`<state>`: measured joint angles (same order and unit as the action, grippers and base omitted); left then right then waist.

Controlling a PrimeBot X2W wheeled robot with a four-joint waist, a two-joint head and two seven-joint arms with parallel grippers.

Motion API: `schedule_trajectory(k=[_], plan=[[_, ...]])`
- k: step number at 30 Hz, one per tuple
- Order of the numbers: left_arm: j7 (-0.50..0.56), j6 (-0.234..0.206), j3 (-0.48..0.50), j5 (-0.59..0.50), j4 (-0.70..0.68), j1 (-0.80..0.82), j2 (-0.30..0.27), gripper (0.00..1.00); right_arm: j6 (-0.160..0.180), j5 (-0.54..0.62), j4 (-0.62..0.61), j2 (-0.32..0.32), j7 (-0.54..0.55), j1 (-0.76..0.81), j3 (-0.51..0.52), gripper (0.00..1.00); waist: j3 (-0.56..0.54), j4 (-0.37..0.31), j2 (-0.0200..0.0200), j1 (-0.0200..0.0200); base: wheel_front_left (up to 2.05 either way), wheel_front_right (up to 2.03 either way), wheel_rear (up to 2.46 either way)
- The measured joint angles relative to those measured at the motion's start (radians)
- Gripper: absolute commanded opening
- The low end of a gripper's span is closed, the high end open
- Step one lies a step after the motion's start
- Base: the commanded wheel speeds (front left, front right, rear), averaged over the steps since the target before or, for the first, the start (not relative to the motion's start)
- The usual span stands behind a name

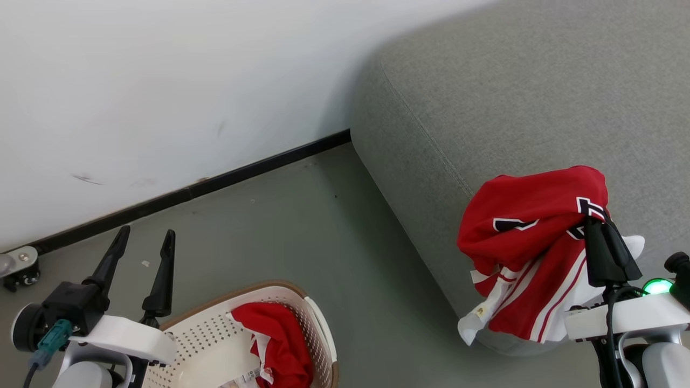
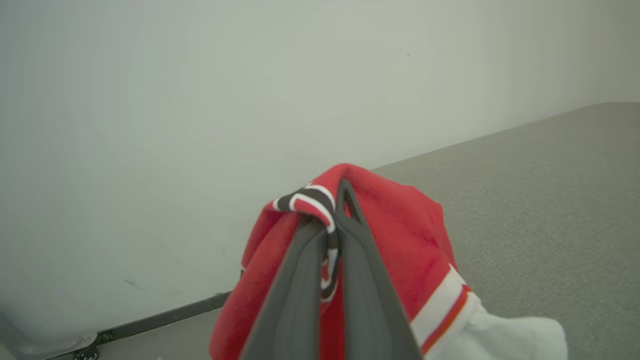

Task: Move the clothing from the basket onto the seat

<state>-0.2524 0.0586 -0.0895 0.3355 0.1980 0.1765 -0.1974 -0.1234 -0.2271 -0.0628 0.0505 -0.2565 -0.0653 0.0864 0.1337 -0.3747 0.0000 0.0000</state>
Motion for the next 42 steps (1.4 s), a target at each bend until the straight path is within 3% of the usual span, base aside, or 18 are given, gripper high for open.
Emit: schedule_trajectory(k=[13, 22, 26, 42], plan=[[0.0, 0.0, 0.0, -0.012, -0.029, -0.021, -0.03, 1.0, 0.0, 0.0, 0.029, -0.008, 0.0, -0.081, 0.059, 0.0, 0.074, -0.03, 0.0, 0.0, 0.0, 0.0, 0.0], [0.015, 0.0, 0.01, -0.023, -0.06, -0.024, -0.065, 1.0, 0.0, -0.035, 0.098, -0.009, 0.001, -0.212, 0.156, 0.0, 0.143, -0.026, 0.0, 0.0, 0.0, 0.0, 0.0], [0.024, 0.0, 0.015, -0.029, -0.083, -0.025, -0.081, 1.0, 0.0, -0.047, 0.148, -0.007, 0.06, -0.272, 0.218, 0.0, 0.177, -0.021, 0.0, 0.0, 0.0, 0.0, 0.0], [0.068, -0.006, 0.039, -0.034, -0.189, -0.025, -0.127, 1.0, 0.0, -0.035, 0.293, 0.147, 0.288, -0.649, 0.368, 0.0, 0.327, 0.003, 0.0, 0.0, 0.0, 0.0, 0.0]])
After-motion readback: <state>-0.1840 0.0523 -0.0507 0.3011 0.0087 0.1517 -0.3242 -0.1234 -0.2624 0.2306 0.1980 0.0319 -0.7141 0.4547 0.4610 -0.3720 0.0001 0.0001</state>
